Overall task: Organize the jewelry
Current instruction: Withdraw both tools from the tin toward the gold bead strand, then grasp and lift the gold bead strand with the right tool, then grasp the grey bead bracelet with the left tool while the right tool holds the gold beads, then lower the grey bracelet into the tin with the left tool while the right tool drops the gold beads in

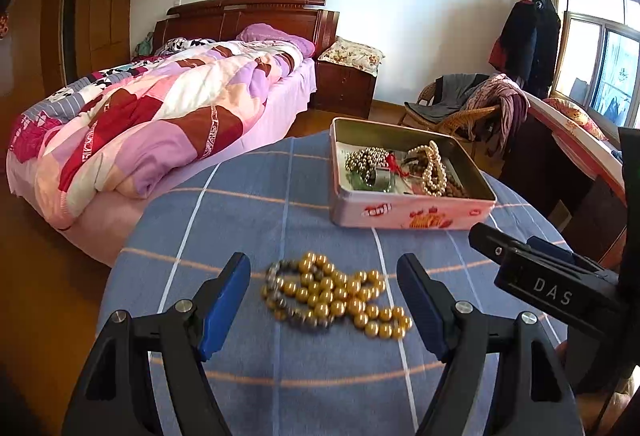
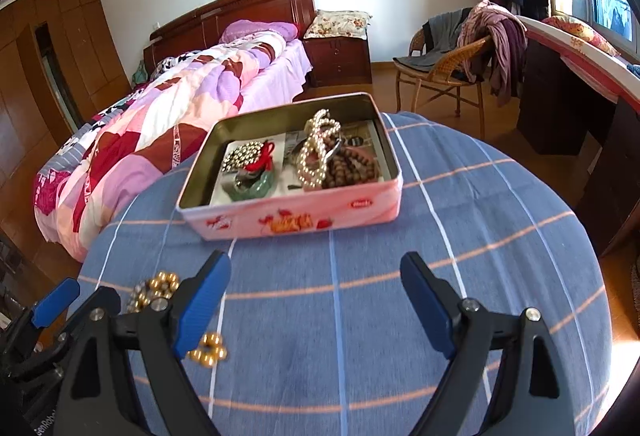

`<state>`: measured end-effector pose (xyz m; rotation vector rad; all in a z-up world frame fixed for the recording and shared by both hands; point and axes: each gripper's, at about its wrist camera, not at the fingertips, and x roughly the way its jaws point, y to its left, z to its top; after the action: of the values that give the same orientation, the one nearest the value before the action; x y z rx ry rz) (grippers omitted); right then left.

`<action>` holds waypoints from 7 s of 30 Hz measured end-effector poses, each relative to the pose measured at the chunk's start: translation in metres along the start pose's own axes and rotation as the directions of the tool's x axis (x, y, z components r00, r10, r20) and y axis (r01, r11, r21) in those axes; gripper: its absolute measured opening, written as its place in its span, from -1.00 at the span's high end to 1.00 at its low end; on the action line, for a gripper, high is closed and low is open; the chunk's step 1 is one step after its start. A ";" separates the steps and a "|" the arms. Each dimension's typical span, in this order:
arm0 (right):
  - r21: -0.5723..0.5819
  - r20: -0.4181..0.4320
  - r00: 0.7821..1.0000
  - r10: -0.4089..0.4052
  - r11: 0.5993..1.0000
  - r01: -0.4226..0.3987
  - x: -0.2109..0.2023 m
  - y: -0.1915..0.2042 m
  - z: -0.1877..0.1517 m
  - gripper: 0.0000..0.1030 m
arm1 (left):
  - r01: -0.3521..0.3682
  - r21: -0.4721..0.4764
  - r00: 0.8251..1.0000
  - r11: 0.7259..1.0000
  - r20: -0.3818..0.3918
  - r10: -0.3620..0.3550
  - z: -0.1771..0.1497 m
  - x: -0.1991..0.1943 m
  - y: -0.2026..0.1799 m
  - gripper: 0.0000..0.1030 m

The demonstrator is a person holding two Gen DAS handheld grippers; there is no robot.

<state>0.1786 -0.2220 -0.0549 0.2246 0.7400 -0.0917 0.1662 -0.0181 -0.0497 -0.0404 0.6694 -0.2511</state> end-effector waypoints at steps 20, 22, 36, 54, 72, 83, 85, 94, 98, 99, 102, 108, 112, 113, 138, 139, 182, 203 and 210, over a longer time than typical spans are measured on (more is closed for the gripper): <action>-0.060 0.029 1.000 -0.002 0.998 0.003 -0.032 0.018 -0.026 -0.73 | -0.029 0.011 0.999 1.000 0.035 0.029 -0.027 -0.038 0.018 -0.47; -0.062 0.028 1.000 -0.002 0.998 0.004 -0.033 0.019 -0.029 -0.73 | -0.038 0.009 0.999 0.999 0.032 0.037 -0.029 -0.039 0.022 -0.47; -0.111 -0.072 0.995 0.066 0.991 -0.074 -0.015 0.029 -0.053 -0.32 | -0.067 0.033 0.997 0.997 -0.047 0.069 -0.051 -0.030 0.038 -0.47; -0.367 -0.203 0.977 0.068 0.920 -0.140 0.048 0.100 -0.049 0.17 | -0.092 -0.044 0.995 0.995 -0.054 0.089 -0.039 -0.027 0.071 -0.44; -0.029 0.000 0.985 0.175 0.984 -0.175 -0.007 0.009 -0.008 0.74 | -0.026 -0.008 0.995 1.000 -0.092 0.025 -0.033 -0.005 0.047 -0.44; 0.033 0.132 0.953 0.273 0.960 -0.280 -0.047 -0.003 0.021 0.74 | 0.041 0.037 0.995 0.998 -0.094 -0.037 -0.029 -0.002 0.016 -0.44; 0.039 0.146 0.955 0.258 0.963 -0.266 -0.050 -0.004 0.023 0.74 | 0.074 0.046 0.993 0.996 -0.098 -0.069 -0.025 0.000 0.007 -0.44; 0.024 0.158 0.968 0.194 0.979 -0.200 -0.056 -0.014 0.021 0.74 | 0.280 0.116 0.936 0.953 -0.254 -0.245 -0.013 0.051 -0.064 -0.44; 0.036 0.158 0.971 0.176 0.982 -0.184 -0.058 -0.025 0.019 0.74 | 0.232 0.123 0.929 0.965 -0.324 -0.182 -0.016 0.077 -0.082 -0.45; 0.041 0.155 0.972 0.175 0.982 -0.183 -0.057 -0.028 0.019 0.74 | 0.211 0.148 0.941 0.966 -0.297 -0.160 -0.015 0.076 -0.086 -0.46; 0.060 0.146 0.974 0.172 0.981 -0.182 -0.052 -0.034 0.018 0.74 | 0.168 0.243 0.953 0.955 -0.288 -0.094 -0.019 0.079 -0.100 -0.56; 0.074 0.142 0.974 0.176 0.979 -0.188 -0.050 -0.040 0.017 0.74 | 0.153 0.246 0.965 0.957 -0.246 -0.091 -0.017 0.077 -0.091 0.67; 0.086 0.146 0.972 0.184 0.977 -0.197 -0.051 -0.041 0.016 0.74 | 0.191 0.200 0.958 0.961 -0.253 -0.138 -0.019 0.072 -0.076 0.68; 0.087 0.144 0.972 0.185 0.976 -0.199 -0.051 -0.040 0.016 0.74 | 0.199 0.182 0.956 0.963 -0.252 -0.150 -0.021 0.069 -0.073 0.68; 0.016 0.152 0.969 0.194 0.980 -0.198 -0.057 -0.010 0.025 0.74 | 0.233 0.022 0.972 0.972 -0.048 -0.232 0.004 0.001 -0.017 0.68; 0.011 0.155 0.969 0.194 0.980 -0.198 -0.058 -0.009 0.026 0.74 | 0.234 0.021 0.972 0.972 -0.041 -0.233 0.005 0.000 -0.016 0.68; 0.050 0.068 0.996 0.055 0.997 -0.059 0.103 -0.028 0.091 0.74 | 0.127 0.072 0.992 0.989 -0.021 -0.126 0.075 0.147 -0.060 0.68; 0.002 0.050 0.999 -0.018 1.000 0.018 0.117 -0.023 0.092 0.73 | 0.121 0.066 0.992 0.990 -0.038 -0.119 0.081 0.156 -0.062 0.68; -0.008 0.051 0.998 -0.036 0.999 0.037 0.119 -0.020 0.090 0.73 | 0.104 0.064 0.994 0.993 -0.040 -0.101 0.081 0.157 -0.063 0.68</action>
<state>0.3220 -0.2633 -0.0738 0.1991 0.6942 -0.1284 0.3212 -0.1206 -0.0748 -0.0067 0.6964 -0.3734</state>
